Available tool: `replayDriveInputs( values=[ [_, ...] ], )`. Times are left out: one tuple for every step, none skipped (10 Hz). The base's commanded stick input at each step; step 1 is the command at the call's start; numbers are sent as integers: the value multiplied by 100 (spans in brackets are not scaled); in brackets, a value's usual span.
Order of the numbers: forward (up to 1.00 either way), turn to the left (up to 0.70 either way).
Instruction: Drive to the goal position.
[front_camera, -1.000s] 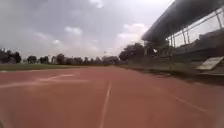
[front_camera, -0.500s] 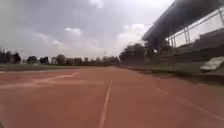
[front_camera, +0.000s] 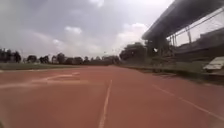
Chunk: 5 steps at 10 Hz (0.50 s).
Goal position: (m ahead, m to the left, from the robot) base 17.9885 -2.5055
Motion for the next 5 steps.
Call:
replayDriveInputs(
  values=[
    [45,0],
    [45,0],
    [45,0],
    [45,0],
    [45,0]
  ],
)
